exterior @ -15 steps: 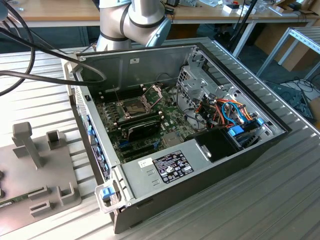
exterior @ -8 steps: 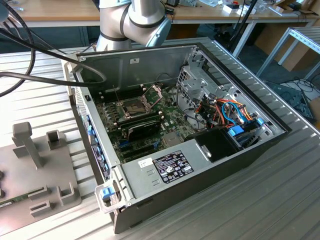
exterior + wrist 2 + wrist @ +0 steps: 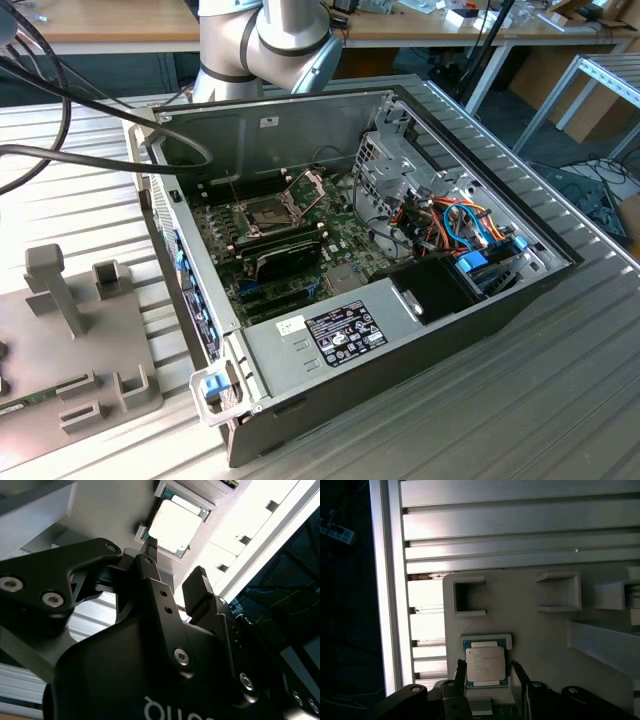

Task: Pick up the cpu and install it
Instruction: 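Pick up the cpu and move it towards the insertion slot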

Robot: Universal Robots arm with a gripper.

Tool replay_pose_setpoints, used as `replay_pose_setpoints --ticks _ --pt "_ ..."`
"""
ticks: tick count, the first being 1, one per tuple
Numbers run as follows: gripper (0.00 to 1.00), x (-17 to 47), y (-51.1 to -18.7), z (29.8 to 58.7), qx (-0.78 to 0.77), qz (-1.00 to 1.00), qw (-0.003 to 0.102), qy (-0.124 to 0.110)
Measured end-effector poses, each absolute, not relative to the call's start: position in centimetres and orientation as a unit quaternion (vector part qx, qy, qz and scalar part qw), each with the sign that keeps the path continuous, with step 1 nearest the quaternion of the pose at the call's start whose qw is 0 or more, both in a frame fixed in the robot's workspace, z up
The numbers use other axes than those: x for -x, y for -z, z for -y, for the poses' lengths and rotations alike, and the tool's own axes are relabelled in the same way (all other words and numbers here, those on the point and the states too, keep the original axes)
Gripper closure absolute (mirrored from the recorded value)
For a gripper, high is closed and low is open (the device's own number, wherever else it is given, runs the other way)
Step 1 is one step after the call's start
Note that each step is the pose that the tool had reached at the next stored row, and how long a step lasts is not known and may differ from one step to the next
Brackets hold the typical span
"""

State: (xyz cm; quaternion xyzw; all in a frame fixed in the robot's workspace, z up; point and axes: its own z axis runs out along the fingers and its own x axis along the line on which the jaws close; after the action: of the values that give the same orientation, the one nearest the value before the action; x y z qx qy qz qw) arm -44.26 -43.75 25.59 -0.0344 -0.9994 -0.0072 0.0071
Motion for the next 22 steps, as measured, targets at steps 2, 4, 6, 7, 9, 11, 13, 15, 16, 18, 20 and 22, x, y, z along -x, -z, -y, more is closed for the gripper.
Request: replay_pose_setpoints --ticks 2,4,6,7,9,11,13,15,16,18,20,22 --pt "0.52 44.3 -25.3 43.7 0.034 0.999 0.007 0.007" --pt "0.52 44.3 -25.0 43.7 0.034 0.999 0.007 0.007" --pt "0.52 44.3 -24.6 43.8 0.034 0.999 0.007 0.007" --pt "0.52 44.3 -24.5 43.8 0.034 0.999 0.007 0.007" --pt "0.52 44.3 -24.2 43.8 0.034 0.999 0.007 0.007" --pt "0.52 44.3 -24.1 43.7 0.034 0.999 0.007 0.007" --pt "0.52 44.3 -23.9 43.7 0.034 0.999 0.007 0.007" --pt "0.52 44.3 -23.9 43.8 0.034 0.999 0.007 0.007" --pt "0.52 44.3 -23.9 43.8 0.034 0.999 0.007 0.007" --pt "0.52 44.3 -23.9 43.9 0.034 0.999 0.007 0.007" --pt "0.52 44.3 -23.8 43.9 0.034 0.999 0.007 0.007" --pt "0.52 44.3 -23.8 44.0 0.034 0.999 0.007 0.007"
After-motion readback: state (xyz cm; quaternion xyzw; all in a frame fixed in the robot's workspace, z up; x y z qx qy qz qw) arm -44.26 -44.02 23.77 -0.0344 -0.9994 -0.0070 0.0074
